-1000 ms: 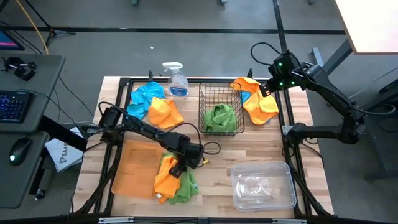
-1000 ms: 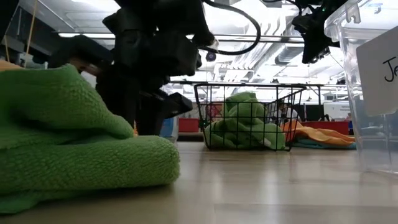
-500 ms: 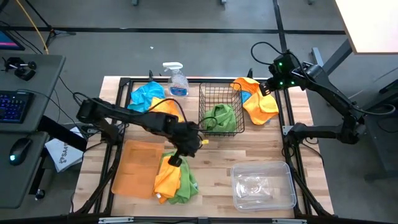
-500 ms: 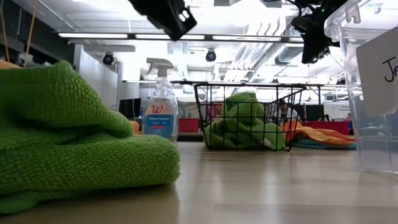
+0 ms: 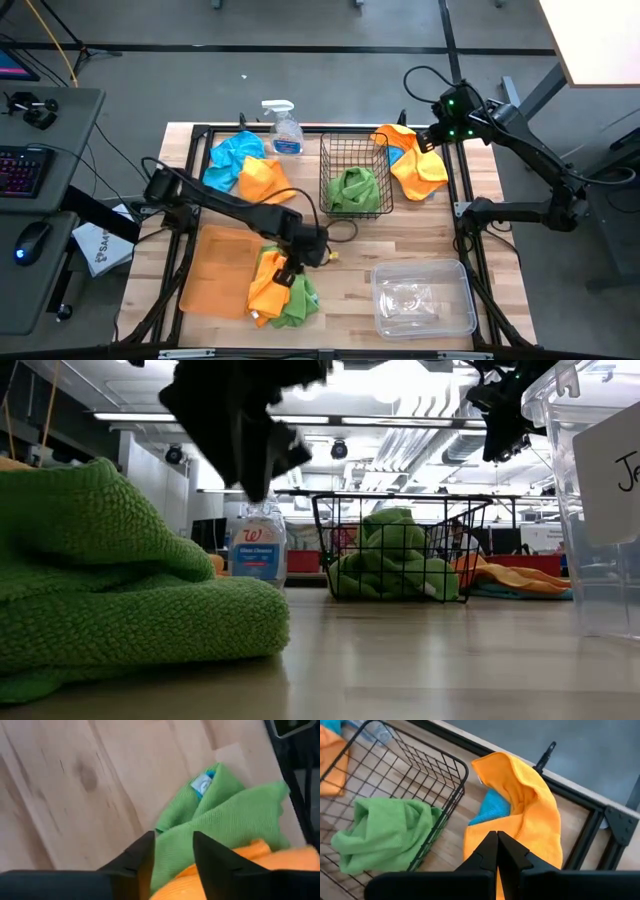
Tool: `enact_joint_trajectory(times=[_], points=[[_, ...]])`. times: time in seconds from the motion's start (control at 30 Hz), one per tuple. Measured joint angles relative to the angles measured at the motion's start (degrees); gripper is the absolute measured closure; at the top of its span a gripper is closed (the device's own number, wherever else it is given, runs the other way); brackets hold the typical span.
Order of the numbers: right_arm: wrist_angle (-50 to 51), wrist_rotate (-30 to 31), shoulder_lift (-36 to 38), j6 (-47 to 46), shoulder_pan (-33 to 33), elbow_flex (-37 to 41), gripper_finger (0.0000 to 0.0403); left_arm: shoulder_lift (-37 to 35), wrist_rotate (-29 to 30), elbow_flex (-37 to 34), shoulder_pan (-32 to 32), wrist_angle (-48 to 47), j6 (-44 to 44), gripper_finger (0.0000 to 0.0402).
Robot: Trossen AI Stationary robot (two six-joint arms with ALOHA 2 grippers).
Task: Sort microfiber towel by color & place in baskets
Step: Put the green microfiber cloth into the mesh basket
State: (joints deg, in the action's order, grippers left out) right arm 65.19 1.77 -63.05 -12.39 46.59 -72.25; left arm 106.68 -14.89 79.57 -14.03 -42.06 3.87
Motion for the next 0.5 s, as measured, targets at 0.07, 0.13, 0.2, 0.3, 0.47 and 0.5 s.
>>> enact_joint_trajectory(times=[0.07,0.13,0.2,0.3,0.47,0.5], points=[[-0.05,0.01,-0.01,1.53,-0.54,0.00,0.0403,0.36,0.00,-0.02,-0.95,0.22,-5.70,0.0252],[-0.55,-0.04,-0.01,2.17,-1.24,0.00,0.0402,0.46,-0.22,0.02,-2.04,1.45,-12.49,0.0232],[-1.43,-0.46,-0.01,1.66,-2.05,0.00,0.0402,0.52,-1.26,0.02,-3.11,2.59,-18.26,0.0215],[-1.92,-1.93,0.00,-1.17,-3.55,0.00,0.0402,0.52,-1.76,0.51,-5.13,4.36,-23.32,0.0196],[-1.12,-2.87,-0.02,-7.85,-8.45,0.00,0.0402,1.41,3.29,0.61,-7.87,4.54,-25.31,0.0183],[-0.80,-2.87,0.00,-9.29,-9.57,0.00,0.0402,1.79,4.58,0.61,-8.23,4.20,-25.32,0.0183]])
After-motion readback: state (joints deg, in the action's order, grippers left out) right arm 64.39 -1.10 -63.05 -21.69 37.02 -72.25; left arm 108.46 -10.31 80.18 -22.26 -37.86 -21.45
